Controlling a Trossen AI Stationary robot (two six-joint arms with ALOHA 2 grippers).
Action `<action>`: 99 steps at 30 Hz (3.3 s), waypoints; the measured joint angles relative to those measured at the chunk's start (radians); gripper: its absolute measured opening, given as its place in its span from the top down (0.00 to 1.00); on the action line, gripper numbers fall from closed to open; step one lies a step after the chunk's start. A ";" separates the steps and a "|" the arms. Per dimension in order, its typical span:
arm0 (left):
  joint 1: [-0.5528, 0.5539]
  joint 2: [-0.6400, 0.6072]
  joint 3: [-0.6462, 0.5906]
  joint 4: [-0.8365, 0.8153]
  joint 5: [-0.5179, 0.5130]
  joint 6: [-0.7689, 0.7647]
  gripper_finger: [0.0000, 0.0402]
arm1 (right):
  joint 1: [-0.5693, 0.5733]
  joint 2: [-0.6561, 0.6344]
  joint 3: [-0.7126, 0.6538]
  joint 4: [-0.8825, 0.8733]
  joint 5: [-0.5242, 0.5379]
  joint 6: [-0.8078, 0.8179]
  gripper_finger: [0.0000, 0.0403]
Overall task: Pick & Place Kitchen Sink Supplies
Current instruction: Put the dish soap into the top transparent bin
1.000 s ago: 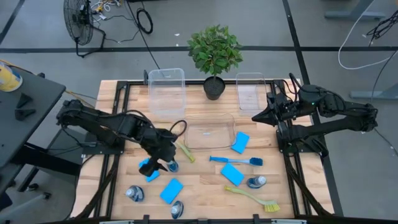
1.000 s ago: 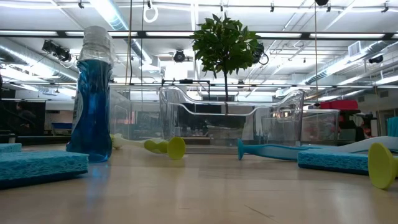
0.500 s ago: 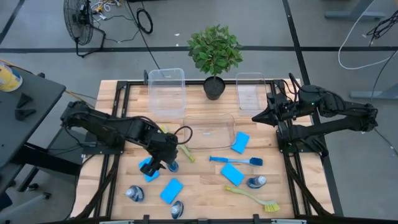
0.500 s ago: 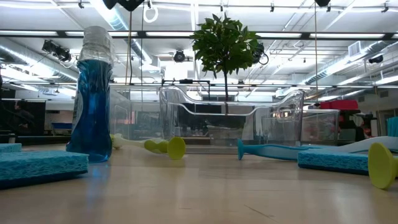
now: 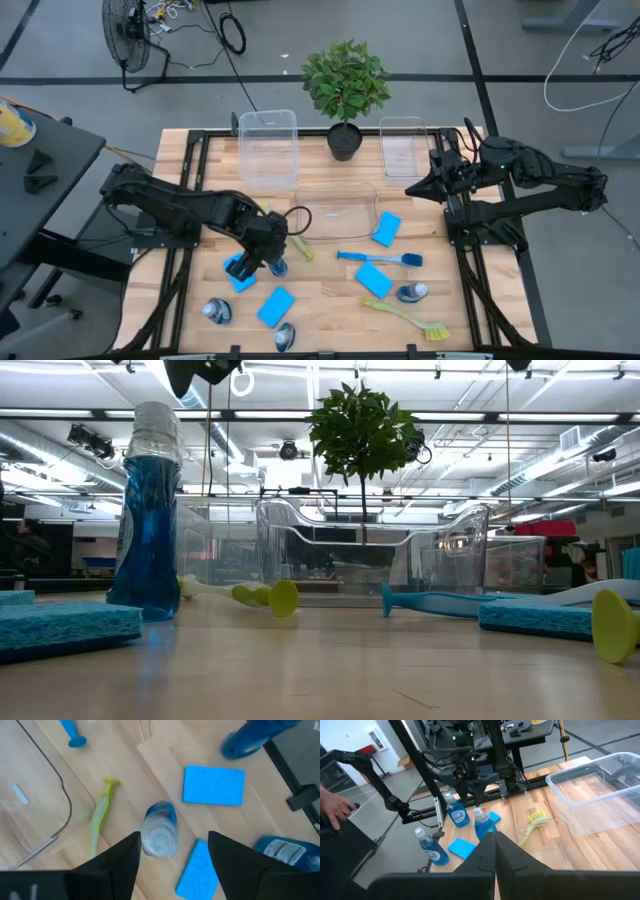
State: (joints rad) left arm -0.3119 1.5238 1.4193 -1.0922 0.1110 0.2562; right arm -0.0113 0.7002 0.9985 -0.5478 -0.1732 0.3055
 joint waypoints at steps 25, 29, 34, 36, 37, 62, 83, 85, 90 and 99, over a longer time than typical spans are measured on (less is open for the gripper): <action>-0.001 0.096 0.000 0.003 -0.030 0.002 0.26 | 0.000 0.027 0.000 -0.024 0.000 0.000 0.99; 0.000 0.096 0.000 -0.002 -0.050 0.022 0.28 | 0.000 0.031 0.000 -0.028 0.000 0.000 0.99; 0.000 0.096 0.000 -0.008 -0.057 0.024 0.30 | 0.000 0.033 0.000 -0.030 -0.001 0.001 0.99; 0.000 0.096 0.000 -0.010 -0.057 0.024 0.30 | 0.000 0.033 0.000 -0.030 -0.001 0.001 0.99; 0.000 0.096 0.000 -0.010 -0.057 0.024 0.30 | 0.000 0.033 0.000 -0.030 -0.001 0.001 0.99; 0.000 0.134 0.000 -0.016 -0.029 0.016 0.39 | 0.000 0.033 0.000 -0.033 -0.001 0.000 0.99; 0.000 0.134 0.000 -0.020 -0.029 -0.018 0.64 | 0.000 0.033 0.000 -0.033 -0.001 -0.001 0.99; 0.000 0.134 0.000 -0.018 -0.029 -0.033 0.64 | 0.000 0.033 0.000 -0.033 0.000 -0.001 0.99; 0.000 0.134 0.007 -0.022 -0.037 -0.035 0.65 | 0.000 0.033 0.000 -0.033 0.000 -0.003 0.99; 0.006 0.135 0.150 -0.058 -0.067 -0.027 0.65 | 0.000 0.033 0.000 -0.029 0.000 -0.034 0.99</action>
State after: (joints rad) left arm -0.3055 1.6588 1.5690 -1.1505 0.0438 0.2295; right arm -0.0116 0.7330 0.9985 -0.5772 -0.1732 0.2720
